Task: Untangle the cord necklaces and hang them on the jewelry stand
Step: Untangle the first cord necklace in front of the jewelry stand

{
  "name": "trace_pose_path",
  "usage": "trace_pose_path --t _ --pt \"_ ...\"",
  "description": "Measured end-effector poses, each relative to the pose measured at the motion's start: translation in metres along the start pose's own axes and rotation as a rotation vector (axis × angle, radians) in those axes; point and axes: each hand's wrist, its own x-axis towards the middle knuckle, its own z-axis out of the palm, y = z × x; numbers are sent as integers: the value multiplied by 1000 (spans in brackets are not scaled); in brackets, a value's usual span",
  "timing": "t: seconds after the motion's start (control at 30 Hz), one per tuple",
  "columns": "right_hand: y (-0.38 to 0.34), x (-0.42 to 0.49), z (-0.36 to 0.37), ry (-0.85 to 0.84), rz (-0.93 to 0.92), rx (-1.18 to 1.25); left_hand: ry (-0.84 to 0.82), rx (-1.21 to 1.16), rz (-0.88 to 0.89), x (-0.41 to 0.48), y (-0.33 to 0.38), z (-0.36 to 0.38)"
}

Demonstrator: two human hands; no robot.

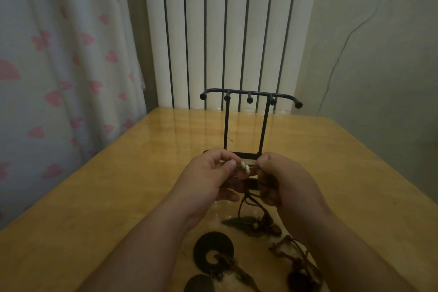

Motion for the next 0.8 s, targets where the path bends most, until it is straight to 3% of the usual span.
trace_pose_path --t 0.07,0.17,0.23,0.37,0.6,0.8 --pt "1 0 0 26 27 88 -25 -5 11 0 0 0" --pt "-1 -1 -3 46 53 473 -14 -27 0 1 -1 -1" --pt "-3 -2 -4 63 62 541 -7 -52 -11 1 0 -1" --pt "-5 -2 -1 192 63 298 21 -23 -3 0 1 -1" --pt "10 6 -6 396 -162 -204 76 254 106 -2 7 -4" --pt "14 5 -7 403 -206 -240 77 279 149 -6 13 -4"
